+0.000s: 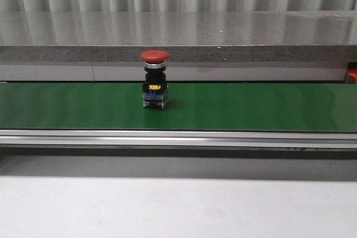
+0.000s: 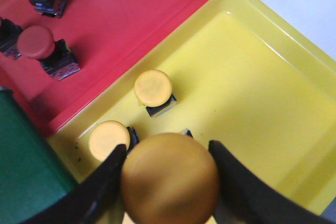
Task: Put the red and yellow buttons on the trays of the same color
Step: 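Carry the yellow button into the yellow tray and open the right gripper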
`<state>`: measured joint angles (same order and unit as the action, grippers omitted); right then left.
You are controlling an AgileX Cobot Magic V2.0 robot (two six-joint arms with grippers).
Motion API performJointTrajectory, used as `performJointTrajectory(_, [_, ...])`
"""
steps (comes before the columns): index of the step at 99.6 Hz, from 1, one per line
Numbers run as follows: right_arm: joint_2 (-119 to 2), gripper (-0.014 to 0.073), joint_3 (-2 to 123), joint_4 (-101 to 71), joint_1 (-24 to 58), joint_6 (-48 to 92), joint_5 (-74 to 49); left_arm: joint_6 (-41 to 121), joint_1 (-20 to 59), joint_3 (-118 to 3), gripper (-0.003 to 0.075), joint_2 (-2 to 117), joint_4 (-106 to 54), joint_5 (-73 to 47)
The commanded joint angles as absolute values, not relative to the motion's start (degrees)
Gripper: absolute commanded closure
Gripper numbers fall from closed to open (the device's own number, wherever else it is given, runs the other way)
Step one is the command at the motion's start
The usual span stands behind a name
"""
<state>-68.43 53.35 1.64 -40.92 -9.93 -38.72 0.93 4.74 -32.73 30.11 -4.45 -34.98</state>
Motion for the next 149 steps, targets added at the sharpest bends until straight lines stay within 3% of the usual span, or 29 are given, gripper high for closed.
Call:
performJointTrajectory(1, [-69.6,0.0498,53.8,2.0,-41.7,-10.5,-33.8,1.0,5.2,-34.4,0.0739,30.1,-4.8,-31.0])
performJointTrajectory(39, [-79.5,0.0498,51.9,3.1,-42.4,-11.4,-31.2,1.0,5.2,-34.4,0.0739,30.1,-4.8,-31.0])
performJointTrajectory(70, [-82.5,0.0498,45.4,3.1,-42.4,-11.5,-22.5,1.0,5.2,-34.4,0.0739,30.1,-4.8,-31.0])
performJointTrajectory(134, [-85.9,0.0496,45.4,3.1,-42.4,-11.6,-20.4,1.0,5.2,-34.4,0.0739,30.1,-4.8,-31.0])
performJointTrajectory(141, [-86.1,0.0467,45.4,3.1,-42.4,-11.6,-20.4,1.0,5.2,-34.4,0.0739,30.1,-4.8,-31.0])
performJointTrajectory(149, [-86.1,0.0376,45.4,3.1,-42.4,-11.6,-20.4,1.0,5.2,-34.4,0.0739,30.1,-4.8,-31.0])
